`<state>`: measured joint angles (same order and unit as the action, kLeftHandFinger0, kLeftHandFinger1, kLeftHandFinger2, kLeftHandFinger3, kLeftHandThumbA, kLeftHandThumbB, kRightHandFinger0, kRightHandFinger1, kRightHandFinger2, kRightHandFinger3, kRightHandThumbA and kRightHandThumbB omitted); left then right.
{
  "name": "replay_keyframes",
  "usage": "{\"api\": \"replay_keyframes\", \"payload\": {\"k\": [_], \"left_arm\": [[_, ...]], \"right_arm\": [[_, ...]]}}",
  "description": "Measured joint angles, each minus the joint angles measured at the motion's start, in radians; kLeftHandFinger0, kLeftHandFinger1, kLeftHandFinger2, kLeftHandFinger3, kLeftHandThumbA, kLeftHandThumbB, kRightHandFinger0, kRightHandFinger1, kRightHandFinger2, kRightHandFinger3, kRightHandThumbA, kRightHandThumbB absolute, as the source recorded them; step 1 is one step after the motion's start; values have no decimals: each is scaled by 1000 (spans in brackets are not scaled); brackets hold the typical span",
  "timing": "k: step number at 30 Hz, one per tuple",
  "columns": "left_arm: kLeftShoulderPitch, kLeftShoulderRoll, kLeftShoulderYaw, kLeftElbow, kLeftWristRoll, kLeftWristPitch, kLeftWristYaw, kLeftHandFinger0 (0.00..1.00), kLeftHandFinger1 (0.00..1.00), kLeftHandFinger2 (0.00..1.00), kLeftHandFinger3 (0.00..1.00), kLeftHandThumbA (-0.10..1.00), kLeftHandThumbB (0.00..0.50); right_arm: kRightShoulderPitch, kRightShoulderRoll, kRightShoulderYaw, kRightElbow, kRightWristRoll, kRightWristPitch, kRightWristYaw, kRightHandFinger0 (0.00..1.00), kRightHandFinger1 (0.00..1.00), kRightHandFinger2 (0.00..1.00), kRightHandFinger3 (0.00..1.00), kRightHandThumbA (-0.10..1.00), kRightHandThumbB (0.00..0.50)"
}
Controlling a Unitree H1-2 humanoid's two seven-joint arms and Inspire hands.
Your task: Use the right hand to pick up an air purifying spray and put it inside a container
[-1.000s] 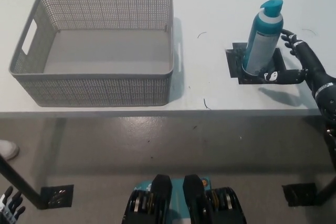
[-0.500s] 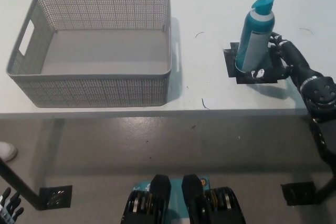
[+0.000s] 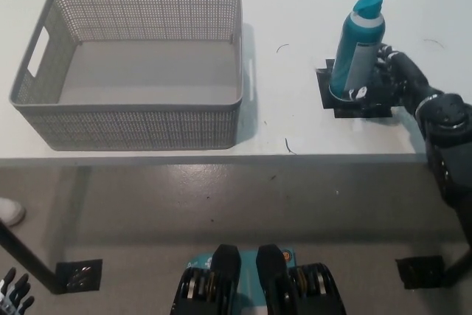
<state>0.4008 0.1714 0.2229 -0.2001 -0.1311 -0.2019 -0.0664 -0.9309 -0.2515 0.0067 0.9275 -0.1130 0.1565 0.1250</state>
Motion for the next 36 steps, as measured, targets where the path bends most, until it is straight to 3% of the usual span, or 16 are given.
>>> {"api": "replay_keyframes", "payload": {"k": [5,9,11,12,15,16,17,18,19,20,21,23,26,30,36], "left_arm": [[-1,0,-12,0,-5,2,-13,1000,1000,1000,1000,1000,247],[-2,0,-19,0,-6,2,-19,1000,1000,1000,1000,1000,189],[-5,0,-22,0,-6,1,-23,1000,1000,1000,1000,1000,184],[-7,0,-23,0,-6,1,-24,1000,1000,1000,1000,1000,162],[-13,1,-22,0,-1,0,-24,1000,1000,1000,1000,1000,151],[-14,1,-22,0,1,-1,-24,1000,1000,1000,1000,1000,154],[-15,1,-22,0,4,-1,-24,1000,1000,1000,1000,990,135],[-16,1,-22,1,6,-1,-24,1000,1000,1000,1000,977,138],[-15,1,-22,1,8,-1,-24,1000,1000,1000,1000,956,142],[-15,0,-23,1,9,-1,-24,1000,1000,1000,1000,951,136],[-16,0,-23,1,11,-1,-24,1000,1000,1000,1000,949,133],[-16,-1,-24,1,13,0,-24,1000,1000,1000,1000,963,118],[-16,-2,-25,1,18,0,-24,1000,1000,1000,1000,978,141],[-15,-2,-26,1,21,0,-24,1000,1000,1000,1000,980,138],[-16,-3,-26,1,25,0,-23,1000,1000,1000,1000,954,153]], "right_arm": [[-42,3,-33,75,14,-52,-28,1000,1000,1000,1000,1000,500],[-52,8,-37,109,14,-82,-52,1000,1000,1000,1000,1000,500],[-60,11,-37,132,14,-93,-64,1000,1000,1000,1000,992,500],[-66,13,-37,141,14,-98,-70,1000,1000,1000,1000,951,500],[-82,23,-40,157,15,-106,-87,1000,1000,1000,1000,669,500],[-85,26,-42,158,16,-108,-90,1000,1000,1000,1000,648,500],[-87,34,-53,157,22,-117,-98,1000,1000,1000,1000,198,391],[-87,40,-66,152,26,-124,-109,1000,1000,1000,1000,94,420],[-86,49,-84,145,33,-129,-123,930,974,938,919,-92,363],[-86,59,-104,139,39,-134,-136,908,859,783,679,-100,321],[-87,71,-129,139,48,-144,-164,886,812,727,630,-100,314],[-86,89,-164,141,59,-151,-194,772,723,661,619,-100,297],[-79,127,-250,144,97,-181,-256,732,680,599,554,-100,333],[-71,148,-313,168,134,-226,-298,781,692,587,534,-100,319],[-66,148,-326,184,148,-276,-350,694,644,567,548,-100,333]]}}
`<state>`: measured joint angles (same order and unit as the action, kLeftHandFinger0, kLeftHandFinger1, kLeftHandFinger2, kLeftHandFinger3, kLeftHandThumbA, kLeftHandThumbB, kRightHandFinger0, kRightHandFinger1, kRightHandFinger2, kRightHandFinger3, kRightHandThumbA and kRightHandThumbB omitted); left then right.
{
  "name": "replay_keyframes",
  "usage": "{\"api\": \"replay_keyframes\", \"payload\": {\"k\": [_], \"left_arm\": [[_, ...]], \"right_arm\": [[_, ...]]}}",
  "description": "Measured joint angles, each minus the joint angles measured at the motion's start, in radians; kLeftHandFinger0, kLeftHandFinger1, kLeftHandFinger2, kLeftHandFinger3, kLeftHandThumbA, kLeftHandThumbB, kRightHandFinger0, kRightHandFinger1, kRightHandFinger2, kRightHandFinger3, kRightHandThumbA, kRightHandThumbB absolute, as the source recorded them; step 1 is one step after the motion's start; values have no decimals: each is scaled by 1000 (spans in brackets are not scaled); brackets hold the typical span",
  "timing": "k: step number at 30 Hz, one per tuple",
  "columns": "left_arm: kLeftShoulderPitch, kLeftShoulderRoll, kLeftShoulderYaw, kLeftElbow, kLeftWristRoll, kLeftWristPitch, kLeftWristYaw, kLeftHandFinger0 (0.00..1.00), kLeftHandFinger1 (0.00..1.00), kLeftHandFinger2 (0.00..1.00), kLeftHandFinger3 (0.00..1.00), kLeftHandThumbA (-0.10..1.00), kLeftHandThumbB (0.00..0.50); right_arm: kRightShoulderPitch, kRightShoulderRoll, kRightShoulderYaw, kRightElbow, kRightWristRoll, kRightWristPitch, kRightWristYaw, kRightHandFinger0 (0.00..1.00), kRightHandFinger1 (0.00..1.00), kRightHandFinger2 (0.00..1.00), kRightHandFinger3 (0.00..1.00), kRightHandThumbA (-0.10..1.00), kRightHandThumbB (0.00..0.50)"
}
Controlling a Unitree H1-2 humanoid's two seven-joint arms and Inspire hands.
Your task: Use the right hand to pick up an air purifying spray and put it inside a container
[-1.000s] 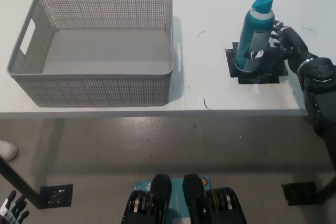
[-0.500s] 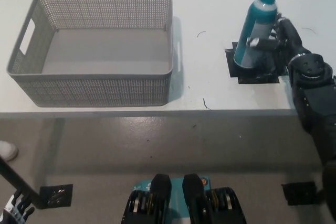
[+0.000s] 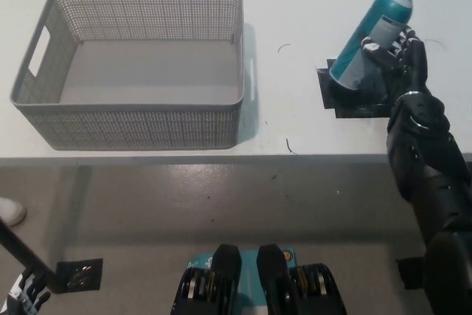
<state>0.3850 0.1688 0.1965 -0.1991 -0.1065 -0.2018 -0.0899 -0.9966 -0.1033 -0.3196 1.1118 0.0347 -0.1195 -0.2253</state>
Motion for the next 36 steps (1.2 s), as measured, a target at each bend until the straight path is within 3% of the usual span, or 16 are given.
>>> {"api": "replay_keyframes", "payload": {"k": [2,6,9,10,11,14,17,21,30,33,36], "left_arm": [[-1,0,0,0,0,0,0,1000,1000,1000,1000,962,142],[0,0,0,0,0,0,0,1000,1000,1000,1000,989,136],[-1,0,-2,0,0,1,0,1000,1000,1000,1000,1000,145],[-2,0,-2,0,0,1,0,1000,1000,1000,1000,1000,155],[-2,0,-3,0,0,1,0,1000,1000,1000,1000,1000,166],[-4,1,-5,0,1,2,0,1000,1000,1000,1000,1000,143],[-4,0,-11,0,4,4,0,1000,1000,1000,1000,1000,155],[-8,0,-20,0,4,7,0,1000,1000,1000,1000,1000,159],[-29,2,-31,0,8,20,-1,1000,1000,1000,1000,1000,185],[-31,2,-33,0,14,23,-1,1000,1000,1000,1000,1000,157],[-38,2,-38,0,19,25,-1,1000,1000,1000,1000,974,162]], "right_arm": [[11,1,0,-9,5,-11,-13,639,587,542,552,-100,332],[48,12,6,-81,11,-16,-35,681,611,575,561,-100,345],[61,29,8,-172,18,-2,-42,610,548,547,550,-100,357],[59,34,8,-204,22,1,-41,539,500,504,506,-100,358],[58,37,8,-225,27,2,-41,546,497,493,483,-100,366],[34,48,18,-284,39,6,-36,479,439,441,454,-100,389],[11,58,58,-341,37,20,-29,519,460,453,442,-100,390],[-30,70,119,-386,30,42,-19,448,394,428,438,-100,405],[-80,109,227,-422,14,90,4,437,415,465,449,-100,383],[-80,129,254,-428,13,101,15,413,404,454,428,-100,390],[-79,162,275,-428,14,107,29,454,405,439,413,-100,410]]}}
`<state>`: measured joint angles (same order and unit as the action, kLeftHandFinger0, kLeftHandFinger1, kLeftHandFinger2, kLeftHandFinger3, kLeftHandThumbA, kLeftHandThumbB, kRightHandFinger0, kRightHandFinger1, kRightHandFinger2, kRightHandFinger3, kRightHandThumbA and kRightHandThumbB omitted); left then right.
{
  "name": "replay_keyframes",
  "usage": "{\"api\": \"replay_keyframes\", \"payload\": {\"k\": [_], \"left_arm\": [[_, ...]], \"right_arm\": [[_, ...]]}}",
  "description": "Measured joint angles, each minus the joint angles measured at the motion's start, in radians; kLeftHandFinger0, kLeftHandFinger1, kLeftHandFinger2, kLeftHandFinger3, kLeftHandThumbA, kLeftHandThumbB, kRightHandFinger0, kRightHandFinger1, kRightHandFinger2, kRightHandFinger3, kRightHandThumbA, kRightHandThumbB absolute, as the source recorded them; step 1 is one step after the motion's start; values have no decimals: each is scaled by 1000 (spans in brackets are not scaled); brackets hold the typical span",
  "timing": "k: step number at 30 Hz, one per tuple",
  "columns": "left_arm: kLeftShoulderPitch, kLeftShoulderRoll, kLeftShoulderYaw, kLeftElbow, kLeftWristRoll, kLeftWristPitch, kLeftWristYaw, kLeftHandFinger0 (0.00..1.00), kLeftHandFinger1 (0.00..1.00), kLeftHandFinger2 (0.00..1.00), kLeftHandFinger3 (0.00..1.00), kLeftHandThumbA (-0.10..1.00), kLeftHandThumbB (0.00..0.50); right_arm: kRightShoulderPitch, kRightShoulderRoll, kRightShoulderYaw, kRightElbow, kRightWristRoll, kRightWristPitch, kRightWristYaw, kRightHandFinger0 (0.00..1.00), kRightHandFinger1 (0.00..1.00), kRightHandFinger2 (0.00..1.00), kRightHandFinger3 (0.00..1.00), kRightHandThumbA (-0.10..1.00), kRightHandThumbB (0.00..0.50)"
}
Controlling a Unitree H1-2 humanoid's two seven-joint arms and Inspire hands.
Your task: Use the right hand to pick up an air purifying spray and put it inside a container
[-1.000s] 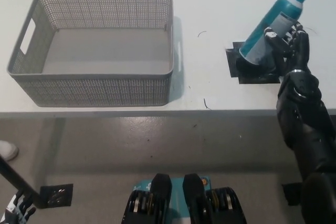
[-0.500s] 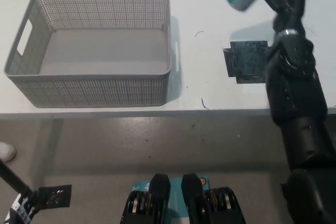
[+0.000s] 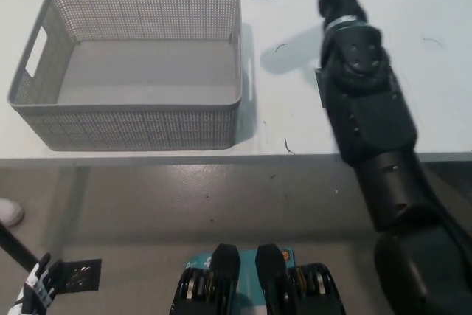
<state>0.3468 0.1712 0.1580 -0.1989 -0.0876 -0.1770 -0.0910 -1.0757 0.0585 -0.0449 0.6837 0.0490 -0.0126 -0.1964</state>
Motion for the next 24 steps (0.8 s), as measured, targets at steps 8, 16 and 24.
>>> {"api": "replay_keyframes", "payload": {"k": [8,16,24], "left_arm": [[-19,-2,-24,0,15,9,0,1000,1000,1000,1000,982,151],[-29,-4,-49,0,24,16,0,1000,1000,1000,1000,992,150],[-29,-5,-62,-1,31,18,0,1000,1000,1000,1000,1000,138]], "right_arm": [[0,84,70,66,-6,-6,27,436,408,462,439,-100,421],[1,141,131,244,-42,-33,32,451,389,427,399,-100,438],[-15,159,183,402,-97,-127,19,445,443,492,466,-100,405]]}}
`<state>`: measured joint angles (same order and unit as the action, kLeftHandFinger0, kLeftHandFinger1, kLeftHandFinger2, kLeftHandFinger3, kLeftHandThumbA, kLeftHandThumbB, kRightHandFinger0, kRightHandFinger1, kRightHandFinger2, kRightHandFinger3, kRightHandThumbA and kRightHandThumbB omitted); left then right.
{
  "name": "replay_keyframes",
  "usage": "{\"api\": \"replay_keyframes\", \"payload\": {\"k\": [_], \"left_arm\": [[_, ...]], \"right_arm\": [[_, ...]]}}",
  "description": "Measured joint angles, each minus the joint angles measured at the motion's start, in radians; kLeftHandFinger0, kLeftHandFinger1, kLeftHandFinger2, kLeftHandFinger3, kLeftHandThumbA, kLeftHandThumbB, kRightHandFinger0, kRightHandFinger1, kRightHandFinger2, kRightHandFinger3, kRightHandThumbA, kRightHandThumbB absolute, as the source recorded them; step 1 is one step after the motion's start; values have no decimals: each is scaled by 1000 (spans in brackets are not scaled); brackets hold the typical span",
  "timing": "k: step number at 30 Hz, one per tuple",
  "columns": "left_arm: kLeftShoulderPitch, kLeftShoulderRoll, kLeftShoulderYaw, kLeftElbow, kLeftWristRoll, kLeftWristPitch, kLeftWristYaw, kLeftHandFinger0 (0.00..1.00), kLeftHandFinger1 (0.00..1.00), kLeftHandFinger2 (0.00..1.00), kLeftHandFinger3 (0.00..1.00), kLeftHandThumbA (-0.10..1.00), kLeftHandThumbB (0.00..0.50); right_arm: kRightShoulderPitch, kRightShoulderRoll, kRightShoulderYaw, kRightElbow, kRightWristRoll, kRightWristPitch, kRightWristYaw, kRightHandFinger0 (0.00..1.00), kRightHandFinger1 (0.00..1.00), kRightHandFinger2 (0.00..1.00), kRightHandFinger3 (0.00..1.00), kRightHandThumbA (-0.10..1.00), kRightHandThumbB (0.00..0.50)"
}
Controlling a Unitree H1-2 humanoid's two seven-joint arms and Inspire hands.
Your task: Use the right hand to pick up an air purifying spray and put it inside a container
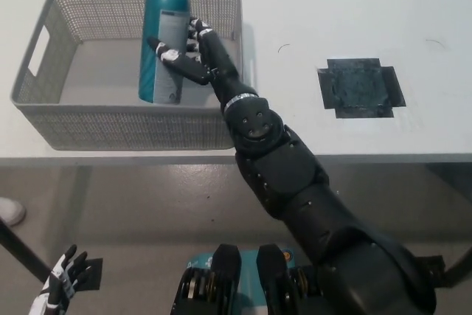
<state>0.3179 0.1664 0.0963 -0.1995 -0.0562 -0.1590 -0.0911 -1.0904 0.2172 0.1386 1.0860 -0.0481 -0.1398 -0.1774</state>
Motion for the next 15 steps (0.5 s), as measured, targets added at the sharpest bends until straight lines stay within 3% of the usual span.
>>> {"api": "replay_keyframes", "payload": {"k": [1,2,3,4,15], "left_arm": [[0,0,-1,0,0,0,0,1000,1000,1000,1000,1000,137],[0,0,-2,0,2,0,0,1000,1000,1000,1000,1000,136],[0,0,-3,0,3,0,0,1000,1000,1000,1000,1000,136],[0,0,-4,0,4,0,0,1000,1000,1000,1000,1000,144],[0,0,-4,0,18,0,1,1000,1000,1000,1000,1000,150]], "right_arm": [[-7,0,0,16,-5,-10,-2,449,447,497,475,-100,406],[-14,-1,1,35,-11,-22,-5,565,605,667,643,-68,422],[-20,-1,4,51,-16,-34,-8,986,1000,1000,1000,192,495],[-24,-2,11,61,-21,-45,-8,1000,1000,1000,1000,354,499],[-37,-19,39,77,-37,-55,81,1000,1000,1000,1000,532,500]]}}
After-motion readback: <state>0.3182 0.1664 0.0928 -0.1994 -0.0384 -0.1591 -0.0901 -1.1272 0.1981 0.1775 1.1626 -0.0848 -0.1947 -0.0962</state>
